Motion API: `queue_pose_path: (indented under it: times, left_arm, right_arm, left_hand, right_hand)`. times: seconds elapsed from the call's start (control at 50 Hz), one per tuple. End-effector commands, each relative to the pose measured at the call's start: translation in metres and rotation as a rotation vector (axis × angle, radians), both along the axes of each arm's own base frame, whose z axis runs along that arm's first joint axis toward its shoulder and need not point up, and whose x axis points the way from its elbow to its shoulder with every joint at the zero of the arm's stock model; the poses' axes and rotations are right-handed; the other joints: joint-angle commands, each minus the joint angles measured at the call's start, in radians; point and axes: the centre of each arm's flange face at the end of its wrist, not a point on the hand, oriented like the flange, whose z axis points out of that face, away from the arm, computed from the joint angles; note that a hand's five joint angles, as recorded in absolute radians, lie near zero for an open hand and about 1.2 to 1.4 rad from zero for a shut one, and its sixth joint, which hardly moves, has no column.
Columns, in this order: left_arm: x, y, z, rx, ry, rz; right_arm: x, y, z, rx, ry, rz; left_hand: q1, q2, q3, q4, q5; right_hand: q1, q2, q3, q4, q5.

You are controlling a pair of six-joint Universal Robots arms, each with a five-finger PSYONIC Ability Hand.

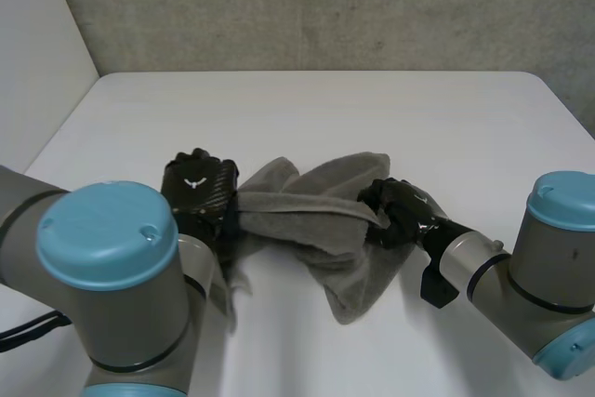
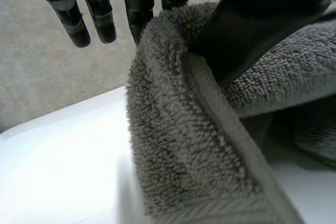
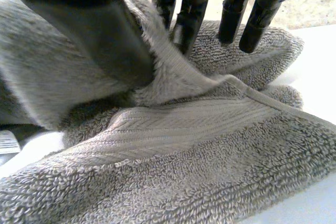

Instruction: Fold the towel.

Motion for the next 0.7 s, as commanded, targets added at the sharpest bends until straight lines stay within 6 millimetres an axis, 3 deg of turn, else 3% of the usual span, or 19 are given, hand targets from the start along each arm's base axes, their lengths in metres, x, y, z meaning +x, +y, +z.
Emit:
queue_pose_path:
  times: [0.02, 0.14, 0.22, 0.26, 0.28, 0.32, 0.34, 0.36, 0.38, 0.4, 0.42, 0.44, 0.46, 0.52, 0.6, 0.62, 0.64, 0.66, 0.7]
  left_arm:
    - [0.017, -0.012, 0.015, -0.029, 0.022, 0.054]
    - [0.024, -0.034, 0.027, -0.063, 0.048, 0.039]
    - [0.020, -0.080, 0.056, -0.201, 0.112, -0.026]
    - [0.015, -0.095, 0.068, -0.263, 0.121, -0.061]
    - [0.010, -0.108, 0.085, -0.340, 0.121, -0.097]
    - [0.009, -0.119, 0.106, -0.422, 0.113, -0.118]
    - [0.009, -0.125, 0.127, -0.504, 0.108, -0.133]
    - [0.009, -0.125, 0.127, -0.505, 0.108, -0.133]
    - [0.009, -0.124, 0.150, -0.585, 0.120, -0.149]
    - [0.014, -0.117, 0.178, -0.671, 0.149, -0.151]
    - [0.014, -0.117, 0.178, -0.672, 0.149, -0.151]
    - [0.020, -0.106, 0.203, -0.752, 0.182, -0.156]
    - [0.020, -0.106, 0.203, -0.753, 0.182, -0.156]
    - [0.031, -0.093, 0.224, -0.841, 0.219, -0.168]
    - [0.049, -0.103, 0.199, -0.793, 0.153, -0.184]
    - [0.049, -0.103, 0.198, -0.792, 0.153, -0.184]
    - [0.052, -0.105, 0.180, -0.737, 0.124, -0.202]
    - [0.053, -0.104, 0.161, -0.679, 0.099, -0.228]
    - [0.054, -0.101, 0.142, -0.618, 0.074, -0.262]
  right_arm:
    - [0.002, -0.004, 0.006, -0.044, 0.009, 0.013]
    - [0.020, -0.019, 0.054, -0.317, 0.089, 0.102]
    - [0.043, -0.028, 0.091, -0.522, 0.154, 0.170]
    - [0.056, -0.053, 0.147, -0.769, 0.214, 0.137]
    - [0.056, -0.053, 0.148, -0.770, 0.214, 0.137]
    - [0.056, -0.061, 0.229, -1.061, 0.228, 0.028]
    - [0.056, -0.061, 0.229, -1.063, 0.228, 0.027]
    - [0.052, -0.054, 0.268, -1.185, 0.206, -0.040]
    - [0.052, -0.054, 0.268, -1.186, 0.205, -0.041]
    - [0.047, -0.041, 0.298, -1.279, 0.157, -0.087]
    - [0.042, -0.030, 0.316, -1.360, 0.115, -0.120]
    - [0.042, -0.030, 0.317, -1.361, 0.115, -0.120]
    - [0.040, -0.024, 0.322, -1.407, 0.095, -0.127]
    - [0.042, -0.020, 0.299, -1.401, 0.126, -0.055]
    - [0.045, -0.013, 0.264, -1.390, 0.225, 0.054]
    - [0.046, -0.008, 0.243, -1.386, 0.291, 0.109]
    - [0.045, -0.004, 0.220, -1.377, 0.367, 0.162]
    - [0.045, -0.004, 0.220, -1.377, 0.368, 0.162]
    - [0.038, 0.003, 0.172, -1.329, 0.520, 0.248]
  left_hand:
    - [0.153, 0.094, -0.048, -0.054, 0.092]
    - [0.153, 0.094, -0.048, -0.054, 0.092]
    - [0.153, 0.094, -0.048, -0.054, 0.092]
    - [0.153, 0.094, -0.048, -0.054, 0.092]
    - [0.153, 0.094, -0.048, -0.054, 0.092]
    - [0.153, 0.094, -0.048, -0.054, 0.092]
    - [0.153, 0.094, -0.048, -0.054, 0.092]
    - [0.153, 0.094, -0.048, -0.054, 0.092]
    - [0.153, 0.094, -0.048, -0.054, 0.092]
    - [0.153, 0.094, -0.048, -0.054, 0.092]
    - [0.153, 0.094, -0.048, -0.054, 0.092]
    - [0.153, 0.094, -0.048, -0.054, 0.092]
    - [0.153, 0.094, -0.048, -0.054, 0.092]
    - [0.153, 0.094, -0.048, -0.054, 0.092]
    - [0.153, 0.094, -0.048, -0.054, 0.092]
    - [0.153, 0.094, -0.048, -0.054, 0.092]
    - [0.153, 0.094, -0.048, -0.054, 0.092]
    - [0.153, 0.094, -0.048, -0.054, 0.092]
    - [0.153, 0.094, -0.048, -0.054, 0.092]
  right_hand:
    - [0.145, 0.135, -0.046, -0.076, 0.128]
    - [0.145, 0.135, -0.046, -0.076, 0.128]
    - [0.145, 0.135, -0.046, -0.076, 0.128]
    - [0.145, 0.135, -0.046, -0.076, 0.128]
    - [0.145, 0.135, -0.046, -0.076, 0.128]
    - [0.145, 0.135, -0.046, -0.076, 0.128]
    - [0.145, 0.135, -0.046, -0.076, 0.128]
    - [0.145, 0.135, -0.046, -0.076, 0.128]
    - [0.145, 0.135, -0.046, -0.076, 0.128]
    - [0.145, 0.135, -0.046, -0.076, 0.128]
    - [0.145, 0.135, -0.046, -0.076, 0.128]
    - [0.145, 0.135, -0.046, -0.076, 0.128]
    - [0.145, 0.135, -0.046, -0.076, 0.128]
    - [0.145, 0.135, -0.046, -0.076, 0.128]
    - [0.145, 0.135, -0.046, -0.076, 0.128]
    - [0.145, 0.135, -0.046, -0.076, 0.128]
    - [0.145, 0.135, -0.046, -0.076, 0.128]
    - [0.145, 0.135, -0.046, -0.076, 0.128]
    - [0.145, 0.135, -0.046, -0.076, 0.128]
